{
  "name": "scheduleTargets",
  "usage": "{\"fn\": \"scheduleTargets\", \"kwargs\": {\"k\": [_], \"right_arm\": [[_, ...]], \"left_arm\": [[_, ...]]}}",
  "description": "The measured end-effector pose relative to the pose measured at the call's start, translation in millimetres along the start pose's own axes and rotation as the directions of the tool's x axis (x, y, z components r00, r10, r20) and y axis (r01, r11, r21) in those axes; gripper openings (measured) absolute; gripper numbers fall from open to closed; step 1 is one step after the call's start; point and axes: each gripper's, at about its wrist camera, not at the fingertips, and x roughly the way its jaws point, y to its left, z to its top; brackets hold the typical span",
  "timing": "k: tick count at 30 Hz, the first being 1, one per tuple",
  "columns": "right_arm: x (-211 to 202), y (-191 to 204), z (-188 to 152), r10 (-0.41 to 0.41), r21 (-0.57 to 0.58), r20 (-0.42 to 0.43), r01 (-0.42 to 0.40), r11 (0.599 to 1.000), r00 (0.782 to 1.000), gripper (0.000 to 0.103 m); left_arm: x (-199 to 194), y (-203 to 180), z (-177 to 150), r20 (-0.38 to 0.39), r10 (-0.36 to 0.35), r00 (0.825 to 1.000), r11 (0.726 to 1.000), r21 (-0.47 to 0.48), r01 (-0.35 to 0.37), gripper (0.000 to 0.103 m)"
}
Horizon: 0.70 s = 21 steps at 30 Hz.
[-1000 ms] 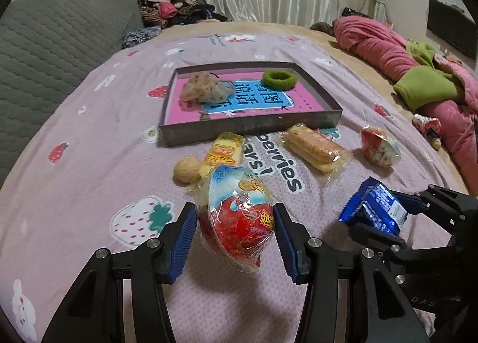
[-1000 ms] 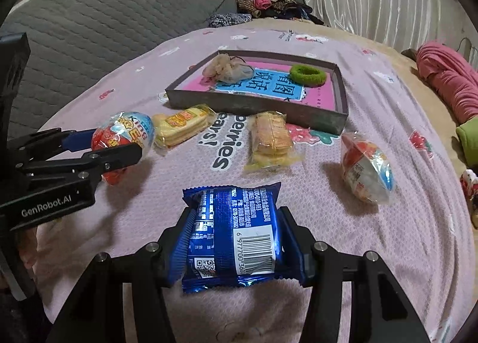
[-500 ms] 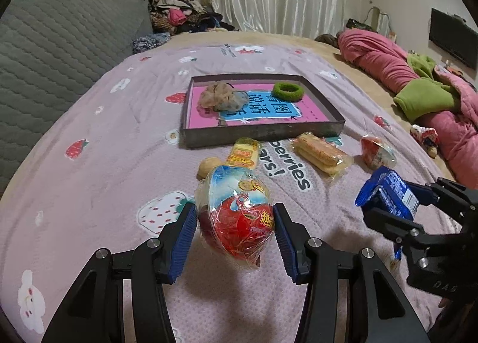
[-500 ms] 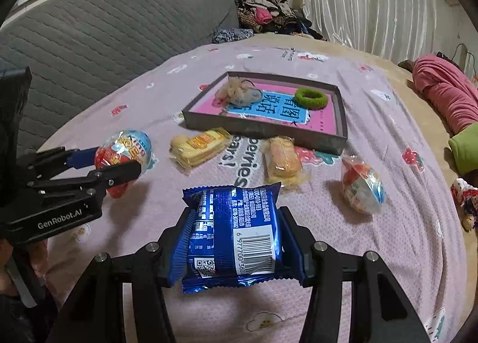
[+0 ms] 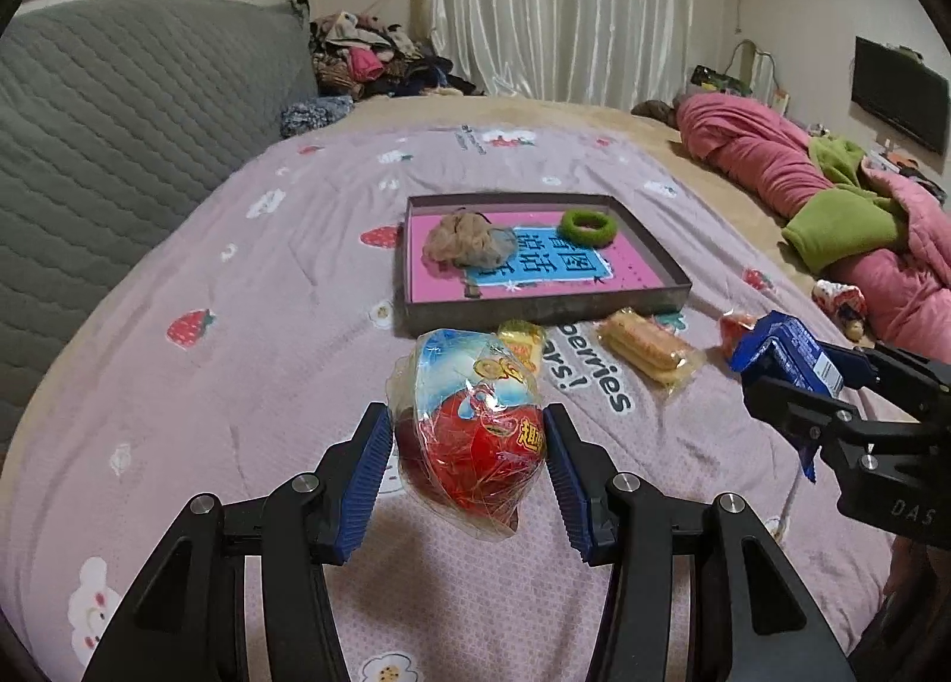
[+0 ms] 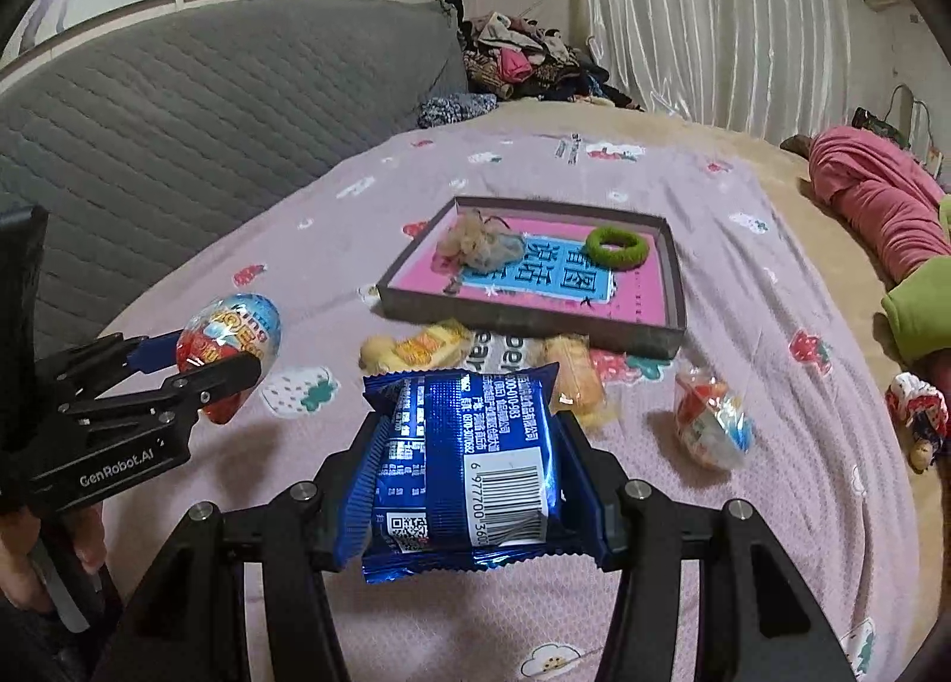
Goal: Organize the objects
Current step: 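Lift the candy egg with the left tool while the right tool carries the packet toward the tray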
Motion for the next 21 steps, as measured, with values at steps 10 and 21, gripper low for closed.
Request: {"fn": "scheduleTargets", "kwargs": {"k": [10,21], "right_arm": [[-14.6,1.6,25.0,-0.014,-0.009,0.037,0.015,1.000,0.999,0.056],[-20.1,3.5,45.2,-0.014,-0.015,0.065,0.015,1.000,0.998,0.056]], "left_arm": [[-10.4,4.4,15.4,0.030,0.004,1.000,1.000,-0.009,-0.004,0.053],[-16.7,4.4,38.1,0.058,0.017,0.998,1.000,0.012,-0.018,0.053]]}}
